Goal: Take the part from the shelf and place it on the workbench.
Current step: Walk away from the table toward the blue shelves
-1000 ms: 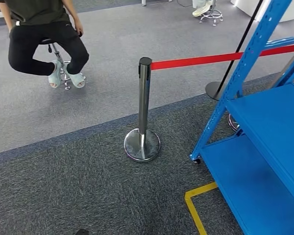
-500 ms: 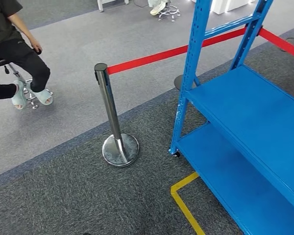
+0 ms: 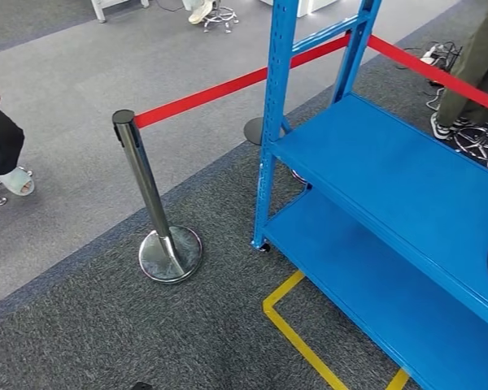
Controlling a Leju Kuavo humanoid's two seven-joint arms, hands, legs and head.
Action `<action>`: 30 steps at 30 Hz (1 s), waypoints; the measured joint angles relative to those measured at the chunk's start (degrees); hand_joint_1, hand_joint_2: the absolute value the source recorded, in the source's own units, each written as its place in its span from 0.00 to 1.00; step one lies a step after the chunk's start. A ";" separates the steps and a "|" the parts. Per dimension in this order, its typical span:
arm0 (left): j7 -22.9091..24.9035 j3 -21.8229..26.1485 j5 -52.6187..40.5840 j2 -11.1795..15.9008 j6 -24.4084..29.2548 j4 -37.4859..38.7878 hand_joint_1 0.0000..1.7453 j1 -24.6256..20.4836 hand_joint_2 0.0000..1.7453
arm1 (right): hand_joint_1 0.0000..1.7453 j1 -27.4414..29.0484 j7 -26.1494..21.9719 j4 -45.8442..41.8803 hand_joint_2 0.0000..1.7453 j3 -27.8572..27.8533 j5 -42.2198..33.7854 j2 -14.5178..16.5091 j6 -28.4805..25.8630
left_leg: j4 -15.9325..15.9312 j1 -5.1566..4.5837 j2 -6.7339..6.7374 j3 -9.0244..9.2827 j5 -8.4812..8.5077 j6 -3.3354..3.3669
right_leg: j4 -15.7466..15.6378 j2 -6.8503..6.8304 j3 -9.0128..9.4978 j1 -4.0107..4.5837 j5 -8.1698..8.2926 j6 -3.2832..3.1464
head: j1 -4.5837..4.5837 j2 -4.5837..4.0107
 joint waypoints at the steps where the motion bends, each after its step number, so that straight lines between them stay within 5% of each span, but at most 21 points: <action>1: 0.30 0.27 0.57 0.00 0.61 0.00 0.00 -0.12 0.00 | 0.00 -0.01 0.07 0.00 0.00 -0.07 0.14 0.00 0.00 | 0.01 -0.05 0.66 0.27 -0.16 -0.22 | -4.38 -1.46 2.46 0.05 1.75 -0.08 | 0.04 0.00; 4: 0.54 0.99 1.35 0.14 1.17 0.00 0.00 -0.41 0.00 | 0.00 -0.32 0.15 -0.01 0.00 -0.31 0.42 0.04 0.01 | 0.11 -0.50 2.36 0.95 -0.67 -1.16 | -11.71 -4.49 6.56 0.32 3.95 -1.00 | -0.18 -0.01; 6: 1.13 1.09 1.09 0.16 1.24 0.00 0.00 -0.65 0.00 | 0.00 -0.42 0.31 -0.01 0.00 -0.44 0.45 0.05 0.03 | -0.08 -0.47 3.49 1.32 -0.81 -1.85 | -11.77 -3.10 6.32 0.47 4.04 -1.82 | -0.32 -0.01; 8: 1.67 1.00 0.42 0.12 1.01 0.00 0.00 -0.80 0.00 | 0.00 -0.44 0.58 -0.02 0.00 -0.61 0.47 0.04 0.13 | 1.05 -0.22 1.97 1.15 -2.05 -2.61 | -12.11 -1.61 6.42 0.24 4.37 -2.60 | -0.53 0.00; 10: 1.70 0.91 -0.12 0.05 0.67 0.00 0.00 -0.75 0.00 | 0.00 -0.54 0.80 -0.04 0.00 -0.84 0.29 0.07 0.42 | 6.62 -0.04 -1.57 -1.32 -5.44 -3.06 | -12.32 -0.09 6.46 -0.05 4.70 -3.15 | -0.95 0.00; 12: 1.70 0.88 -0.35 0.00 0.46 0.00 0.00 -0.57 0.50 | 0.00 -0.63 0.92 -0.05 0.00 -1.33 -0.41 0.11 0.97 | 14.34 -0.01 -3.24 -5.34 -8.60 -3.14 | -12.32 1.66 6.22 -0.07 4.82 -3.34 | -1.14 0.00; 13: 1.99 0.87 -0.42 -0.01 0.34 0.00 0.00 -0.49 0.75 | 0.00 -0.61 0.95 -0.05 0.00 -1.68 -0.93 0.14 1.26 | 16.37 -0.01 -3.46 -6.61 -8.73 -3.13 | -12.32 2.61 6.16 -0.07 4.85 -3.35 | -1.15 0.00; 14: 2.51 0.87 -0.48 -0.02 0.19 0.00 0.00 -0.43 0.75 | 0.00 -0.56 0.96 -0.05 0.00 -2.13 -1.44 0.15 1.54 | 16.20 0.01 -3.60 -6.87 -7.63 -3.07 | -12.31 3.59 6.15 -0.09 4.88 -3.30 | -1.15 0.00; 16: 4.07 0.86 -0.71 0.03 -0.17 0.00 0.00 -0.39 0.25 | 0.00 -0.51 0.97 -0.05 0.00 -3.00 -2.13 0.20 1.90 | 10.14 0.20 -4.66 -4.51 -3.18 -2.97 | -12.30 5.42 6.18 -0.19 4.99 -3.04 | -1.16 0.00; 17: 4.78 0.85 -0.86 0.04 -0.29 0.00 0.00 -0.38 0.00 | 0.00 -0.56 0.97 -0.05 0.00 -3.37 -2.29 0.22 2.01 | 6.12 0.43 -6.32 -2.81 -1.34 -2.91 | -12.18 6.26 6.08 -0.13 5.02 -2.77 | -1.21 0.00; 20: 5.75 0.81 -1.07 0.00 -0.45 0.00 0.00 -0.38 0.00 | 0.00 -0.65 1.05 -0.05 0.00 -4.23 -2.47 0.25 2.22 | 0.47 0.80 -9.30 -0.53 -0.03 -2.38 | -12.14 8.40 5.23 -0.09 5.28 -1.61 | -1.25 0.00; 22: 5.85 0.79 -1.04 -0.07 -0.46 0.00 0.00 -0.40 0.00 | 0.00 -0.43 1.30 -0.05 0.00 -4.70 -2.51 0.27 2.38 | 0.20 0.74 -7.93 -0.45 0.08 -1.56 | -12.31 8.72 4.79 -0.33 5.44 -0.85 | -1.25 0.00; 24: 5.90 0.77 -1.00 -0.19 -0.44 0.00 0.00 -0.32 0.00 | 0.00 -0.40 1.50 -0.05 0.00 -5.03 -2.51 0.28 2.43 | -0.09 0.72 -6.25 -0.26 0.25 -0.68 | -9.53 5.37 3.40 -0.22 3.56 -0.38 | -0.83 0.00; 26: 5.90 0.77 -0.99 -0.28 -0.43 0.00 0.00 -0.07 0.00 | 0.00 -0.62 1.55 -0.05 0.00 -5.23 -2.51 0.28 2.46 | -0.12 0.45 -4.35 -0.17 0.14 -0.17 | -2.13 1.58 -0.08 -0.09 -0.50 -0.11 | -0.35 0.00; 27: 5.90 0.77 -0.99 -0.28 -0.43 0.00 0.00 0.08 0.00 | 0.00 -0.70 1.55 -0.05 0.00 -5.33 -2.51 0.28 2.48 | -0.10 0.32 -3.34 -0.13 0.06 -0.09 | 1.66 0.97 -1.87 -0.11 -2.14 0.01 | -0.30 0.00; 29: 5.95 0.77 -0.99 -0.27 -0.44 0.00 0.00 0.18 0.00 | 0.00 -0.64 1.54 -0.05 0.00 -5.55 -2.47 0.28 2.50 | -0.07 0.16 -1.54 0.03 -0.13 -0.06 | 4.13 0.60 -2.79 -0.13 -2.31 0.09 | -0.30 0.00; 30: 6.06 0.76 -1.00 -0.27 -0.46 0.00 0.00 0.15 0.00 | 0.00 -0.56 1.54 -0.05 0.00 -5.65 -2.44 0.28 2.51 | -0.06 0.13 -0.77 0.23 -0.27 -0.15 | 1.93 0.35 -1.45 -0.12 -0.83 0.05 | -0.30 0.00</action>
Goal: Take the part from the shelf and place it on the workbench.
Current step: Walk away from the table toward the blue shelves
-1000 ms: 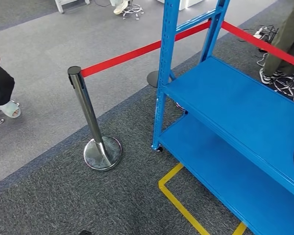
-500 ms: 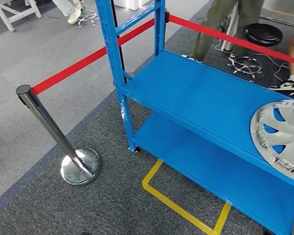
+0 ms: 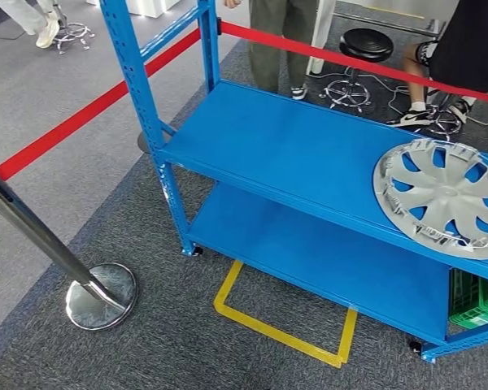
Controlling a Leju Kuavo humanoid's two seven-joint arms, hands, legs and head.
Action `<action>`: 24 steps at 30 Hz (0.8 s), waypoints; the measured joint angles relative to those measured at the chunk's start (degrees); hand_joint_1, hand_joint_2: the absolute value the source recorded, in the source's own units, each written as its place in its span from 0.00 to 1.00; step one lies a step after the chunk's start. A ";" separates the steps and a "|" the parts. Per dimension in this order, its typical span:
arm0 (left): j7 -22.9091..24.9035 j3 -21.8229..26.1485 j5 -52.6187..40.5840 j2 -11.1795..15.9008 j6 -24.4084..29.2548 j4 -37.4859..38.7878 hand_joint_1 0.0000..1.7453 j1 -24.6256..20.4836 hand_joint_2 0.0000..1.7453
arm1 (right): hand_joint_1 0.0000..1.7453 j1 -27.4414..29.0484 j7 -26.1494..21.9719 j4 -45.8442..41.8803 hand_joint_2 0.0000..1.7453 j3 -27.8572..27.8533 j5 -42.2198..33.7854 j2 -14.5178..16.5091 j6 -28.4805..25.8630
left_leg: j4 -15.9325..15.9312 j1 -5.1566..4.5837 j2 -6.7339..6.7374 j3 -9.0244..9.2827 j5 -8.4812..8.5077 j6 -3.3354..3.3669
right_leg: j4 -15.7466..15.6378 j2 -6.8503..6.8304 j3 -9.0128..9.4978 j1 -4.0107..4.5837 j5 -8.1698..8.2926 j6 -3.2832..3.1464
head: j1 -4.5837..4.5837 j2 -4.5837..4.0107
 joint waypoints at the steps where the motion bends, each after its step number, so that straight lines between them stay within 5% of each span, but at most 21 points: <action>1: 0.19 -0.02 -0.04 -0.01 -0.04 0.00 0.00 -0.04 0.00 | 0.00 0.06 -0.01 0.00 0.00 -0.09 0.05 0.00 0.00 | 0.01 -0.01 0.69 0.28 -0.19 -0.16 | -3.87 -0.77 2.27 0.02 1.96 -0.10 | 0.01 0.00; 4: 0.61 -0.10 -0.21 0.03 -0.44 0.00 0.00 -0.10 0.00 | 0.00 -0.12 -0.24 0.00 0.00 -0.37 -0.14 0.02 0.17 | 0.12 -0.47 2.41 1.05 -0.87 -1.01 | -12.91 -3.48 7.49 0.41 4.85 -0.89 | -0.10 0.00; 7: 0.33 -0.32 -0.33 0.01 -1.09 0.00 0.00 -0.37 0.00 | 0.00 -0.14 -0.51 0.00 0.00 -0.74 -0.67 0.02 0.56 | 0.04 -0.45 3.51 1.54 -1.20 -1.88 | -13.48 -2.04 7.49 0.51 4.87 -2.04 | -0.30 0.00; 10: -0.20 -0.74 -0.52 -0.26 -1.17 0.01 0.00 -0.46 0.00 | 0.00 -0.18 -0.52 -0.01 0.00 -1.19 -0.84 0.04 0.60 | 4.74 -0.15 -0.02 -0.41 -4.55 -2.75 | -13.80 -0.22 7.47 0.10 5.31 -3.04 | -0.60 -0.01; 13: -0.49 -0.95 -0.57 -0.50 -0.97 0.01 0.00 -0.27 0.00 | 0.00 -0.30 -0.51 -0.01 0.00 -1.46 -0.76 0.15 0.62 | 15.70 -0.13 -2.49 -6.11 -8.96 -2.91 | -13.80 1.99 7.21 0.04 5.47 -3.41 | -0.82 0.00; 15: -0.52 -1.09 -0.56 -0.55 -0.96 0.01 0.00 -0.16 0.00 | 0.00 -0.20 -0.50 -0.01 0.00 -1.61 -0.68 0.17 0.62 | 15.73 -0.08 -2.83 -6.76 -7.01 -2.80 | -13.80 3.74 7.25 0.00 5.54 -3.32 | -0.81 0.00; 18: -0.56 -1.22 -0.48 -0.58 -0.99 0.01 0.00 -0.15 0.00 | 0.00 -0.27 -0.45 -0.02 0.00 -1.82 -0.41 0.17 0.61 | 4.93 0.39 -5.97 -2.40 -1.00 -2.53 | -13.62 6.39 7.10 -0.04 5.71 -2.64 | -0.85 -0.01; 20: -0.46 -1.25 -0.45 -0.61 -1.14 0.02 0.00 -0.23 0.00 | 0.00 -0.33 -0.42 -0.02 0.00 -1.86 -0.21 0.17 0.60 | 0.94 0.54 -7.74 -0.79 -0.07 -2.08 | -13.66 7.80 6.65 0.00 5.88 -1.84 | -0.88 -0.01; 21: -0.35 -1.29 -0.57 -0.63 -1.21 0.02 0.00 -0.29 0.00 | 0.00 -0.24 -0.42 -0.02 0.00 -1.88 -0.23 0.17 0.58 | 0.57 0.45 -7.38 -0.66 -0.18 -1.69 | -13.83 8.41 6.37 -0.07 5.99 -1.39 | -0.88 -0.01; 22: -0.23 -1.37 -0.79 -0.68 -1.30 0.01 0.00 -0.35 0.00 | 0.00 -0.07 -0.45 -0.02 0.00 -1.97 -0.60 0.17 0.55 | 0.53 0.39 -6.72 -0.62 -0.04 -1.23 | -14.05 8.64 6.22 -0.20 6.13 -1.01 | -0.87 -0.01; 24: -0.07 -1.59 -1.24 -0.83 -1.37 0.01 0.00 -0.34 0.00 | 0.00 0.09 -0.71 -0.02 0.00 -2.84 -3.05 0.20 0.48 | 0.27 0.40 -5.35 -0.51 0.22 -0.31 | -12.56 6.00 5.34 -0.14 5.07 -0.47 | -0.49 -0.01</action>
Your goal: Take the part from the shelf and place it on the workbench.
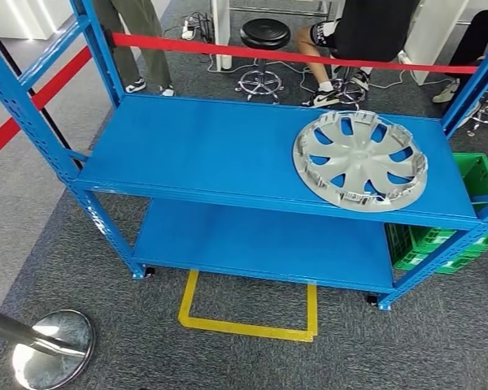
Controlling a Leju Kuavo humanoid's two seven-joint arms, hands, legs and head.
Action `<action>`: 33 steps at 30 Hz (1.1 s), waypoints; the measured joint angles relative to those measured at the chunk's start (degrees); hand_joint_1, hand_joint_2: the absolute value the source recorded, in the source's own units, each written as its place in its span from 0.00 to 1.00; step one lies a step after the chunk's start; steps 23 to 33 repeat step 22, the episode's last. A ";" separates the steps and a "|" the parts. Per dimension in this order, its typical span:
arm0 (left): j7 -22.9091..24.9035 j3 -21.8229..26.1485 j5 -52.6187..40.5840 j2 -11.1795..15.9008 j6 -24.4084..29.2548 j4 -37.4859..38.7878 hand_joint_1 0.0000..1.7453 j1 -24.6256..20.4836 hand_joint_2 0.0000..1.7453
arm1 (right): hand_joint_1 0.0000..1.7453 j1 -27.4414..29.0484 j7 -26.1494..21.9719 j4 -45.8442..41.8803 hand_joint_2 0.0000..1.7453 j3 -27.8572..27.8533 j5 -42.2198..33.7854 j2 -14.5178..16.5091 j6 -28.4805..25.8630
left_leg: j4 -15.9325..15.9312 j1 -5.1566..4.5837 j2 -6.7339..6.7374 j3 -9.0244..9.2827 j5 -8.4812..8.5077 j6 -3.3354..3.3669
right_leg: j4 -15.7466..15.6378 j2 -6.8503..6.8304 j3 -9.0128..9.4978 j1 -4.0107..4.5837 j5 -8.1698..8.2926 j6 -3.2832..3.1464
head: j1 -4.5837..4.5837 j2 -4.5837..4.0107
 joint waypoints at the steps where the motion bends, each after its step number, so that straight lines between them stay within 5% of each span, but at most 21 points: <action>1: 0.01 -0.08 -0.11 -0.08 -0.04 0.01 0.00 0.10 0.00 | 0.00 -0.12 -0.23 0.00 0.00 -0.90 -1.95 0.05 -0.09 | -0.11 -0.02 0.84 0.04 0.08 0.35 | 2.53 -2.09 -1.14 0.09 -1.56 0.17 | 0.27 0.01; 3: 0.01 -0.10 -0.11 -0.11 -0.05 0.01 0.00 0.43 0.50 | 0.00 -0.57 -0.70 0.00 0.00 -3.07 -5.13 0.23 -0.30 | -0.10 -0.31 2.56 0.09 -0.06 0.70 | 10.22 -5.09 -4.74 0.16 -5.64 0.48 | 0.73 0.01; 5: 0.02 -0.09 0.26 -0.10 -0.02 0.01 0.00 0.63 1.00 | 0.00 -0.82 -1.49 0.00 0.00 -4.97 -7.25 0.47 -0.66 | -0.07 -0.53 4.01 0.18 -0.20 0.76 | 14.91 -5.64 -6.74 0.14 -7.18 0.62 | 0.70 0.01; 6: -0.01 -0.02 0.88 -0.10 -0.17 0.01 0.00 0.60 1.00 | 0.00 -0.82 -2.03 0.00 0.00 -6.01 -8.62 0.58 -1.04 | -0.06 -0.58 4.45 0.29 -0.28 0.72 | 13.99 -5.70 -6.01 0.15 -6.27 0.58 | 0.70 0.01; 10: -2.11 1.78 6.42 -0.26 -2.07 0.01 0.00 0.29 1.00 | 0.00 -0.88 -4.33 -0.08 0.00 -9.74 -10.31 0.78 -5.10 | 0.02 -0.84 5.12 0.99 -0.72 0.04 | 0.26 -6.78 2.12 0.43 -0.79 -0.44 | 0.72 0.01; 14: -3.68 3.71 8.14 -0.36 -2.81 0.01 0.00 0.26 1.00 | 0.00 -0.80 -6.41 -0.16 1.00 -10.06 -7.48 0.77 -6.03 | -0.16 -0.85 5.03 1.17 -0.81 -1.22 | -1.49 -6.51 2.96 0.64 -0.45 -1.75 | 0.69 0.01; 16: -4.51 3.62 7.00 -0.21 -3.55 0.01 0.00 0.40 1.00 | 0.00 -0.74 -6.70 -0.21 1.00 -9.42 -5.17 0.61 -2.88 | 2.65 -0.73 4.07 -0.05 -2.85 -1.87 | -1.92 -6.23 3.12 0.35 -0.12 -2.43 | 0.40 0.00; 19: -5.91 1.38 6.67 0.38 -4.57 0.01 0.00 1.15 0.25 | 0.00 -0.75 -6.49 -0.34 1.00 -6.63 -4.36 0.10 3.25 | 13.58 -0.59 2.94 -5.59 -7.87 -2.42 | -2.00 -5.70 2.95 0.27 -0.01 -2.87 | 0.03 0.00; 20: -6.13 0.36 7.47 0.57 -4.69 0.01 0.00 1.53 0.00 | 0.00 -0.76 -6.51 -0.49 0.75 -5.58 -5.01 -0.08 3.84 | 15.70 -0.58 2.88 -6.83 -8.11 -2.49 | -2.00 -5.47 2.95 0.26 -0.01 -2.89 | 0.00 0.00; 22: -6.34 -1.14 9.06 0.80 -4.78 0.01 0.00 2.12 0.00 | 0.00 -0.75 -6.63 -0.85 0.33 -4.09 -6.17 -0.31 4.05 | 15.39 -0.53 2.85 -7.05 -6.49 -2.52 | -1.99 -5.14 3.03 0.22 -0.02 -2.85 | -0.01 0.00; 33: -6.34 -1.14 9.06 0.80 -4.78 0.01 0.00 2.12 0.00 | 0.00 -0.75 -6.63 -0.85 0.33 -4.09 -6.17 -0.31 4.05 | 15.39 -0.53 2.85 -7.05 -6.49 -2.52 | -1.99 -5.14 3.03 0.22 -0.02 -2.85 | -0.01 0.00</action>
